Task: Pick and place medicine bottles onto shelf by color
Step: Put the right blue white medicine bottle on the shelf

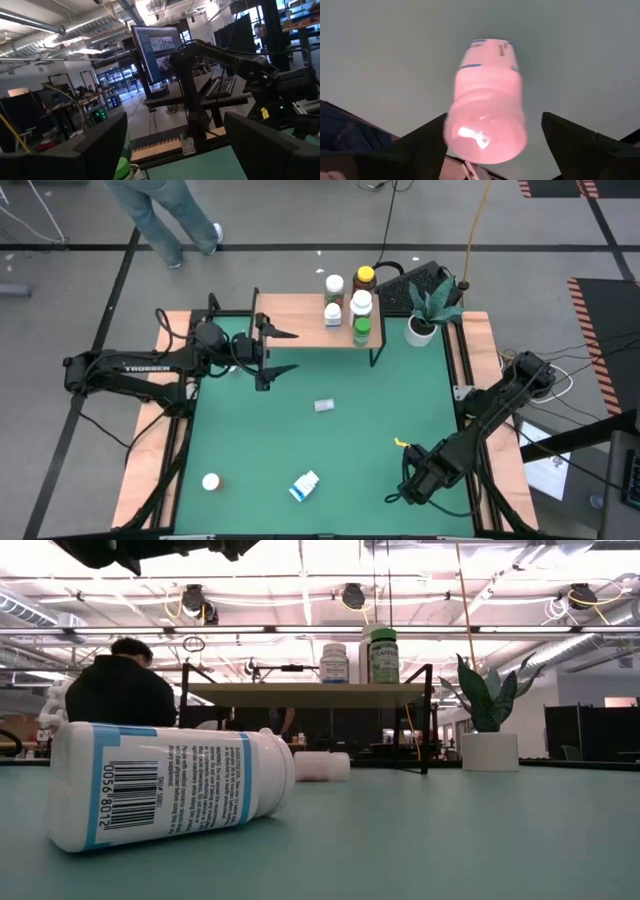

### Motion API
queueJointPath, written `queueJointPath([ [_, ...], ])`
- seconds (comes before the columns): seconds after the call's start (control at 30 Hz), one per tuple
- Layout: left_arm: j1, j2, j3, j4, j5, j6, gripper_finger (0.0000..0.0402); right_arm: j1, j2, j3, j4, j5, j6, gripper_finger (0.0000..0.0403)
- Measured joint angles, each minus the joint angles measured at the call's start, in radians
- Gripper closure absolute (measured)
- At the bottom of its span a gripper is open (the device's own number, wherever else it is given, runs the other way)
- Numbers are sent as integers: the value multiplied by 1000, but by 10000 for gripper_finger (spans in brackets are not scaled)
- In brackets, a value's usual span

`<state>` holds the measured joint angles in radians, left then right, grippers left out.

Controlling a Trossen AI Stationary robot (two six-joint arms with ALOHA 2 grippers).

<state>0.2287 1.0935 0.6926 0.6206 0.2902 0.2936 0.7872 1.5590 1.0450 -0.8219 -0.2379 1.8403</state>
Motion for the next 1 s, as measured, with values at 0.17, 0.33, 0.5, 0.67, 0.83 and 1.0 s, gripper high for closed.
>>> queueJointPath([
  [0.17,0,0,0,-12,0,1,66,-14,-40,-18,-13,2,-10,139],
  [0.33,0,0,0,-20,-3,-6,66,-54,-73,-18,-20,106,-79,203],
  [0.5,0,0,0,-42,-3,-28,66,-105,-74,-18,9,115,-174,242],
  [0.67,0,0,0,-62,1,-61,66,-146,-73,-12,23,80,-267,239],
  [0.83,-2,18,20,-170,225,-100,66,-251,-73,49,59,134,-515,230],
  [1.0,-29,70,90,-304,289,-138,66,-367,-73,154,104,172,-823,235],
])
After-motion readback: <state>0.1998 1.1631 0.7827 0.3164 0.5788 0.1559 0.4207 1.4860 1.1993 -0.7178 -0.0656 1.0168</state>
